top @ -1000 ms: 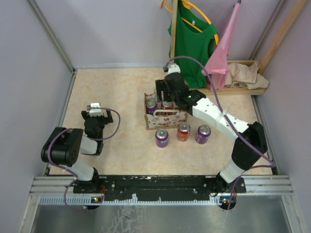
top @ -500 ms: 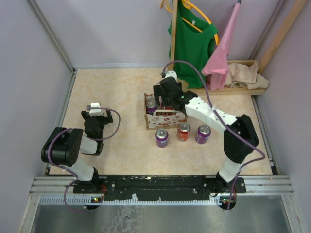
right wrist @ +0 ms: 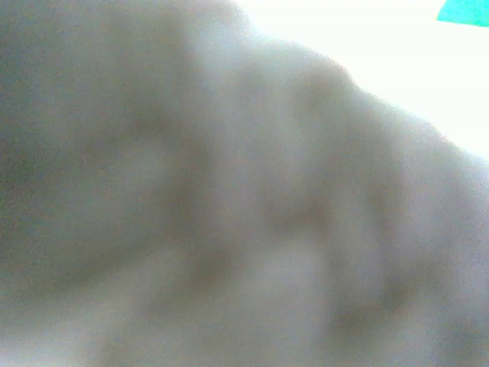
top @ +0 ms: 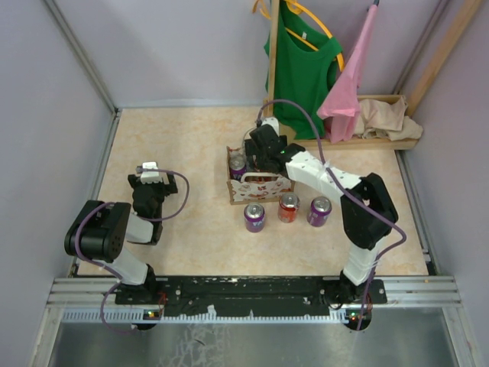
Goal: Take the beverage out of the canvas bag
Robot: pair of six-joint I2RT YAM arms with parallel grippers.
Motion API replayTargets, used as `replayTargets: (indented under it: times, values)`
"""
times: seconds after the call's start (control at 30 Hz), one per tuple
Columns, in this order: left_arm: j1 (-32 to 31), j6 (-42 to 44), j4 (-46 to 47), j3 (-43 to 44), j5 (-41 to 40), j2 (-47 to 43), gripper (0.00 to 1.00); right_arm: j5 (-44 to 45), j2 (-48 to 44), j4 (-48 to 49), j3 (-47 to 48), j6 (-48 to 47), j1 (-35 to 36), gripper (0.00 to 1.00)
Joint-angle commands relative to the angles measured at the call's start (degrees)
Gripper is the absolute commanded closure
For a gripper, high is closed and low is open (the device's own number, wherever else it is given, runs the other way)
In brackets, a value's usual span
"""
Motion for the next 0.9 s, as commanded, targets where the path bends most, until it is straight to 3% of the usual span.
replayTargets:
  times: [0.0, 0.3, 0.5, 0.57, 0.7, 0.73, 0.87]
  values:
    - [0.0, -0.6, 2.5, -0.4, -0.4, 0.4, 0.0, 0.9, 2.0, 1.0, 1.3, 0.6, -0.7, 0.17]
    - [0.0, -0.5, 2.5, -0.3, -0.4, 0.4, 0.0, 0.9, 4.4, 1.4, 1.6, 0.7, -0.7, 0.22]
    - [0.0, -0.5, 2.4, -0.4, -0.4, 0.4, 0.0, 2.4, 4.9, 1.4, 1.5, 0.4, -0.7, 0.46]
    - [0.0, -0.5, 2.5, -0.4, -0.4, 0.4, 0.0, 2.8, 4.9, 1.2, 1.6, 0.2, -0.7, 0.58]
    - [0.0, -0.6, 2.5, -0.4, -0.4, 0.4, 0.0, 2.9, 4.5, 0.9, 1.7, -0.3, -0.7, 0.95]
    - [0.0, -0.5, 2.5, -0.4, -0.4, 0.4, 0.0, 3.0, 4.3, 0.9, 1.9, -0.4, -0.7, 1.0]
    - [0.0, -0.5, 2.5, -0.4, -0.4, 0.4, 0.0, 2.8, 2.2, 1.7, 2.1, -2.1, -0.7, 1.0]
